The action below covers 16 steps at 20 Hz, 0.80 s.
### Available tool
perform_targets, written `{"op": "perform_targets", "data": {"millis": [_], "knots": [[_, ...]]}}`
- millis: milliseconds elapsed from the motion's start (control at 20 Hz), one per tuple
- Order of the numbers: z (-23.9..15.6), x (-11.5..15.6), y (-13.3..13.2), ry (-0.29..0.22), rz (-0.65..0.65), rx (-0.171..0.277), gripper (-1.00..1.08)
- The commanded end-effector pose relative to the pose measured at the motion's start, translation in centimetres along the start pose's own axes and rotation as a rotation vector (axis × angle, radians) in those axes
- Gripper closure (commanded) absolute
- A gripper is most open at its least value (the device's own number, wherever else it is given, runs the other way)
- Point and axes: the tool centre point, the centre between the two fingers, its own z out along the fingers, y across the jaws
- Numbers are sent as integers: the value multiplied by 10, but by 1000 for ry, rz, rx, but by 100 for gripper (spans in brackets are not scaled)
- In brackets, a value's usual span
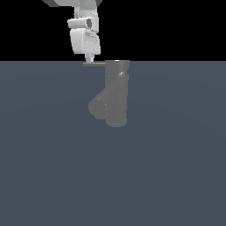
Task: Turn on the faucet by rotating a designated handle.
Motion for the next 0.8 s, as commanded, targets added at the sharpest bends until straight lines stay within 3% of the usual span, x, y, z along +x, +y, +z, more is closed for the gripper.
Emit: {"op": "perform_targets", "data": {"millis": [0,750], "knots": [[0,1,9,3,0,-8,108],[0,3,45,2,0,-8,108]]}}
